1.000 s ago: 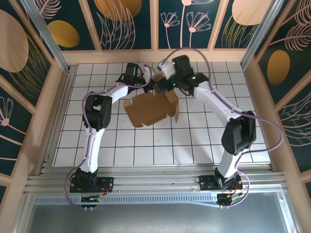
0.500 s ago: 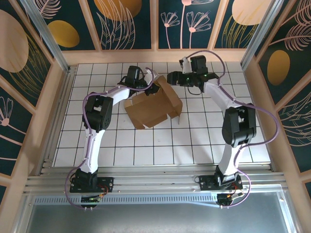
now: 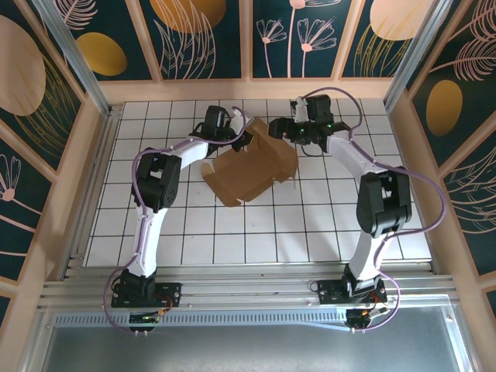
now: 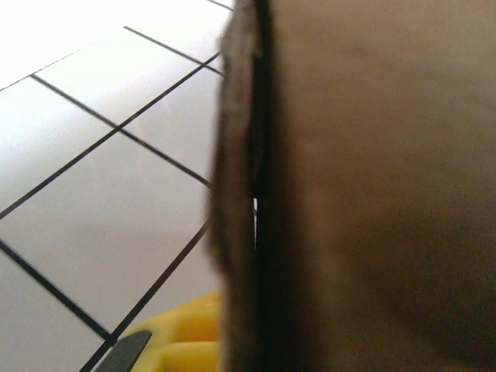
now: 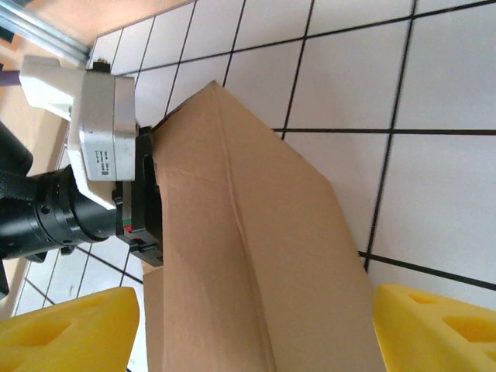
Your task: Fold the paper box
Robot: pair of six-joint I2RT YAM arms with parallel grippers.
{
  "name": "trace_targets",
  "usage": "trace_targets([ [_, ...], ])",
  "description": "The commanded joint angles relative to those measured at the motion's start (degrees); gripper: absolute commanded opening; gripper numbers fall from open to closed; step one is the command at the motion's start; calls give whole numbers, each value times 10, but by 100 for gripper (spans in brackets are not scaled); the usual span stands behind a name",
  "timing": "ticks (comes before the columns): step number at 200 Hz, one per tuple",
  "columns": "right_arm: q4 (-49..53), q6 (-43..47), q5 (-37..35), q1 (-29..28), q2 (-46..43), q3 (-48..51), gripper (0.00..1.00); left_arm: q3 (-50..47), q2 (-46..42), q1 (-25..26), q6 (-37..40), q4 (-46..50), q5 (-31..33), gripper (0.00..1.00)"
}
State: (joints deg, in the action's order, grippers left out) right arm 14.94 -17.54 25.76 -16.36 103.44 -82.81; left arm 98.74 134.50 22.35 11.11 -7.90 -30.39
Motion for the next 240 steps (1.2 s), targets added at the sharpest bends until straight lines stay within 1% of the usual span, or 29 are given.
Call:
trace_targets([
  [1,-42,-44,-61,25,-75,30,80,-28,-34,5,-108,-14,93,1],
  [19,-50,-65,-110,40,-112,58,80,-72,-54,8,-202,-55,145,2],
  [34,-62,-75,-137,52,-138,81,81,-106,-71,18,-269,-83,203,4],
  [48,-69,-85,-143,65,-155,97,81,-134,-86,33,-302,-101,261,8],
  [69,-72,-95,-137,78,-170,113,81,-191,-119,56,-329,-156,324,9],
  [76,-70,-98,-136,79,-172,116,81,-209,-130,63,-333,-177,335,14],
  [83,-67,-103,-135,79,-176,118,81,-222,-138,68,-336,-193,342,22],
  [101,-53,-120,-140,80,-180,122,81,-240,-156,73,-343,-213,337,33],
  [115,-26,-149,-156,79,-179,113,80,-247,-166,73,-343,-215,329,42],
  [138,-5,-172,-151,72,-183,107,80,-269,-196,72,-347,-222,317,55],
  [146,-6,-181,-154,67,-186,109,79,-278,-208,73,-349,-224,313,59],
  [173,7,-204,-182,42,-183,95,79,-323,-256,73,-361,-236,304,62],
  [201,29,-252,-207,18,-164,66,79,-376,-335,72,-382,-227,295,64],
  [211,37,-266,-216,10,-156,54,79,-383,-359,72,-401,-204,300,64],
  [221,48,-280,-226,3,-144,41,79,-376,-393,68,-438,-165,297,64],
  [240,98,-283,-246,-9,-107,-6,79,-329,-401,42,-514,-87,234,61],
])
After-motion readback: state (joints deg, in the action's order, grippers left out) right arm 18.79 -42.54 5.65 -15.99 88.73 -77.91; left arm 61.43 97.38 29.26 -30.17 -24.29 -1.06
